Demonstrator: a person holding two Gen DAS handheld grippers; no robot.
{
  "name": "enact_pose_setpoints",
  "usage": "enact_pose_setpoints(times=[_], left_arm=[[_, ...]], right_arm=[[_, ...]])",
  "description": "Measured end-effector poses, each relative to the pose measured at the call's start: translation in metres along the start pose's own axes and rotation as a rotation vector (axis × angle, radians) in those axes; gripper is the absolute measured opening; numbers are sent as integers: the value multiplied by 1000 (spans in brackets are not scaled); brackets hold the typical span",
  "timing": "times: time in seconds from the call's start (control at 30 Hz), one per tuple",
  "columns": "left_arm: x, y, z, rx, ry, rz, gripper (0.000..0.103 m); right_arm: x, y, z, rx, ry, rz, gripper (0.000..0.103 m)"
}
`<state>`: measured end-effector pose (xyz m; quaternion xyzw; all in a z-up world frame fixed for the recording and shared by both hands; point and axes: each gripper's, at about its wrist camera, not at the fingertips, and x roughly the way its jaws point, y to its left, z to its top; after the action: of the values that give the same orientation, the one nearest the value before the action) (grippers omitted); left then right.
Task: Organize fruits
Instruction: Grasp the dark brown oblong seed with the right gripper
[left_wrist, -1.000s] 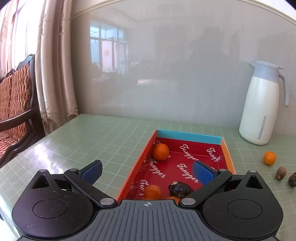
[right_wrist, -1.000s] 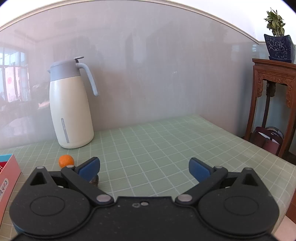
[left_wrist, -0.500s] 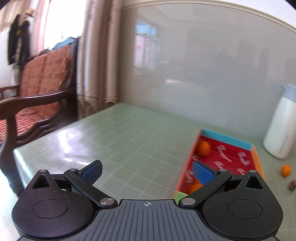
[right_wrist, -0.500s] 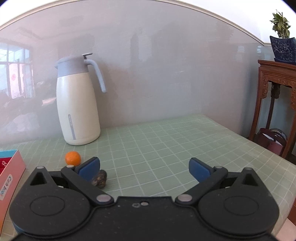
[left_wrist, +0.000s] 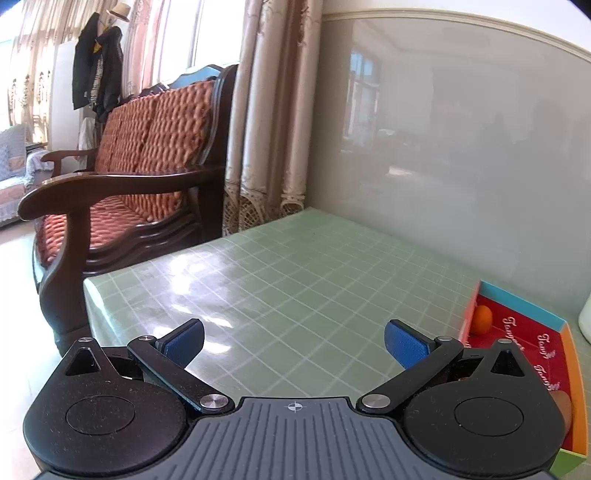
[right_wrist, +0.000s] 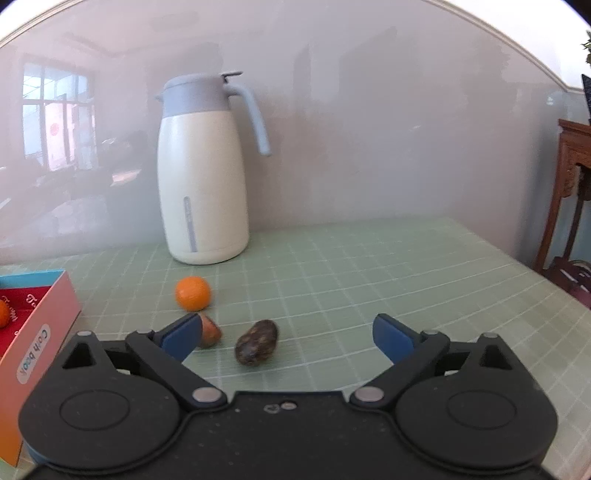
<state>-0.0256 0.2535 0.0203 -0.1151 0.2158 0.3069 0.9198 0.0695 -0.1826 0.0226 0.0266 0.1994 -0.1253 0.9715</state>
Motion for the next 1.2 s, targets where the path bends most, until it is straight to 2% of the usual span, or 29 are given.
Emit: enact_pose_setpoints(times=[0.1,0.3,0.4,0.5,0.9,0.97,1.1,1.2], left_arm=[[2,10,1,-5,-9,18,103],[9,28,4,-26,-6,58,103],[13,38,6,-42,0,72,103],[15,44,7,-53,5,79,103],[18,52,7,-53,7,82,103],[18,52,7,-52,6,81,103],[18,53,7,-56,7,82,103],[18,52,7,-57,8,82,103]], right_arm=[[9,4,0,7,27,14,86],[31,6,0,57,82,13,85],[41,6,-1,81,111,16,79],[47,7,-2,93,135,20,73],[69,4,-3,114,187,-16,66],[71,1,-4,129,200,-1,57],[72,1,-5,131,209,11,53],[71,2,-6,132,209,33,44]])
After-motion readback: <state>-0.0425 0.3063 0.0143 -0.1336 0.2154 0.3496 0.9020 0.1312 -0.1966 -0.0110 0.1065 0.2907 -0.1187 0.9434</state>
